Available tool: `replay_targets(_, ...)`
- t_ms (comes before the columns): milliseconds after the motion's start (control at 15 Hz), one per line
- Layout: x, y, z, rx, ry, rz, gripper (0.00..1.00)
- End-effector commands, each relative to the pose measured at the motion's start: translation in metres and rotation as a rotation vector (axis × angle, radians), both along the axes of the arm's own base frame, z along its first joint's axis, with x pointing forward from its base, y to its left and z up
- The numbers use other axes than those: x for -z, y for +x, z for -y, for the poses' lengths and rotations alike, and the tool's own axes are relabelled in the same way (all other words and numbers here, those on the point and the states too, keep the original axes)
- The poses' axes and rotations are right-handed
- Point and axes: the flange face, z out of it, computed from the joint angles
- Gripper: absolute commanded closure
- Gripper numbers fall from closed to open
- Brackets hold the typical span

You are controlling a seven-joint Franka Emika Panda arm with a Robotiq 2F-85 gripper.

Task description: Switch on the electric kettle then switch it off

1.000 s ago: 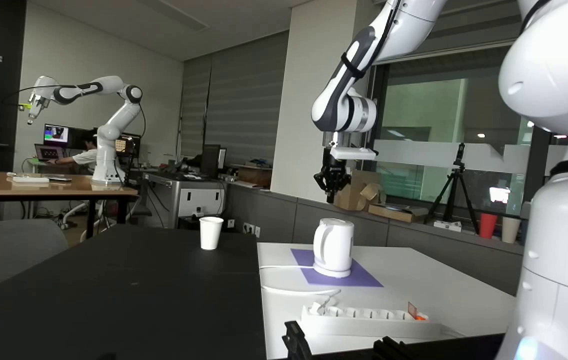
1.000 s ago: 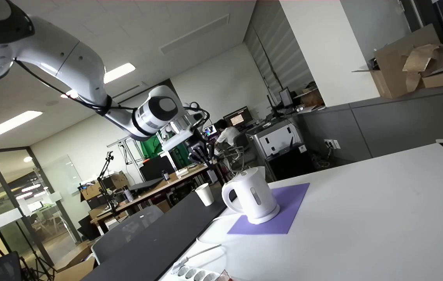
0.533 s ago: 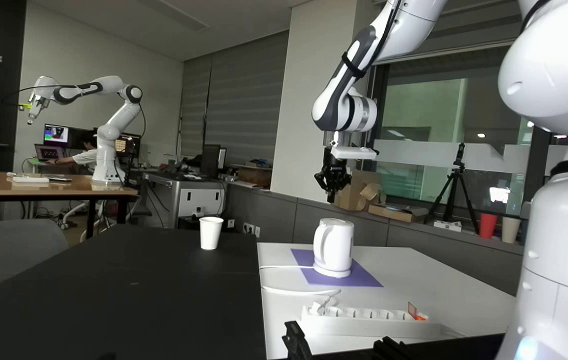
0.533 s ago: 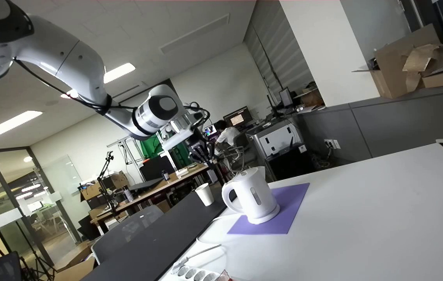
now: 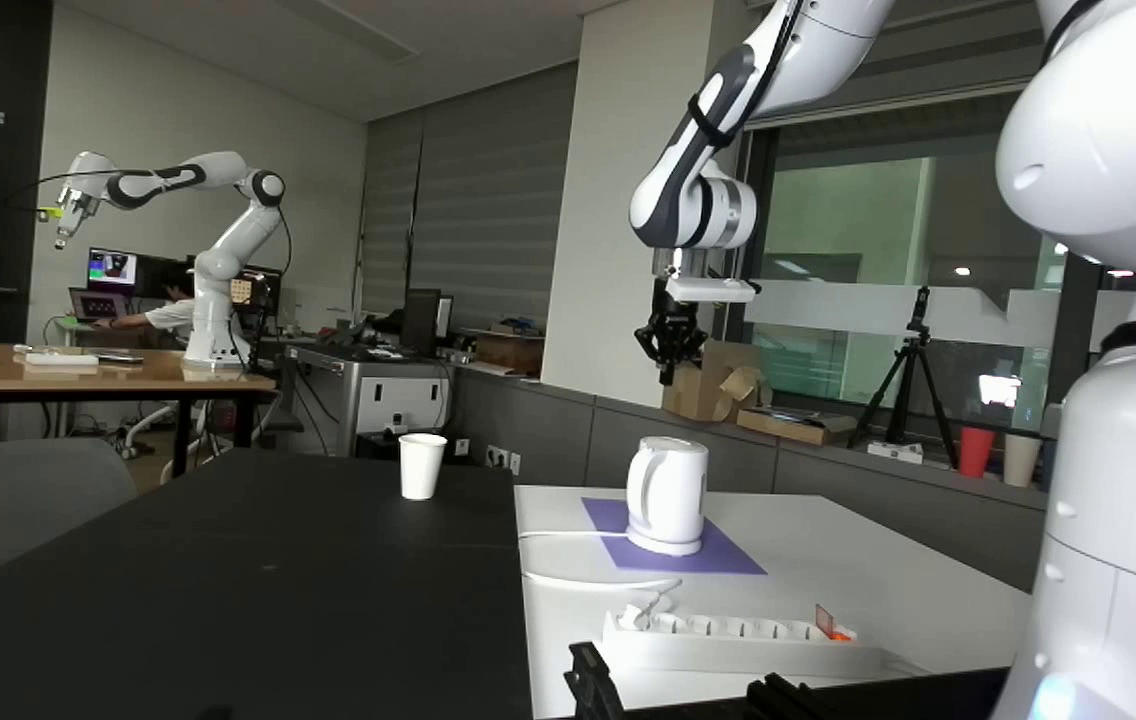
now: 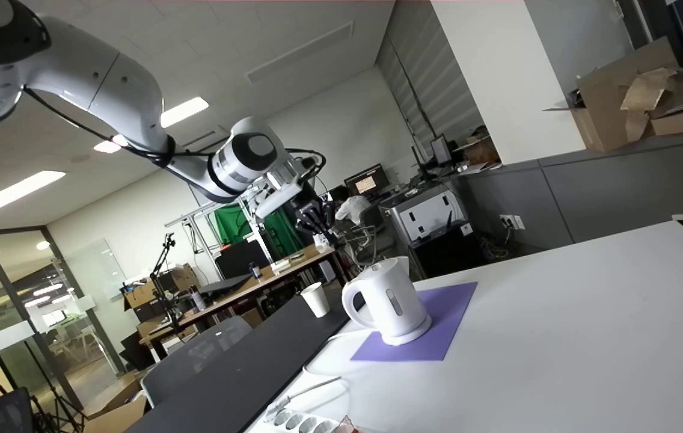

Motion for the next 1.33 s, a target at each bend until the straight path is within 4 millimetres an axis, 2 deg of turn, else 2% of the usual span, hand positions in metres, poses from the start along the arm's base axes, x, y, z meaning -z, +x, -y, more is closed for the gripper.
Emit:
replay_targets(0,-0.0163,0.0094,0.0091,0.035,-0.016,0.007,1.0)
replay_targets(67,-0.0182,0.0104,0.0102,0.038,-0.017,0.007,1.0)
replay_targets(133,-0.0194,0.011,0.0109,0.04,-0.02,0.009,0.76)
replay_targets(267,-0.0211,0.0106,0.0125,0.044,-0.03,0.015,0.67)
replay_targets(867,-0.0236,0.0105,0.0165,0.045,-0.066,0.021,0.05)
replay_targets(1000,-0.0235,0.0103,0.016,0.045,-0.067,0.021,0.0)
replay_targets(1200,-0.0223,0.0104,0.0165,0.046,-0.074,0.016,0.0)
replay_targets(1267,-0.0157,0.0083,0.0159,0.016,-0.06,0.021,0.0)
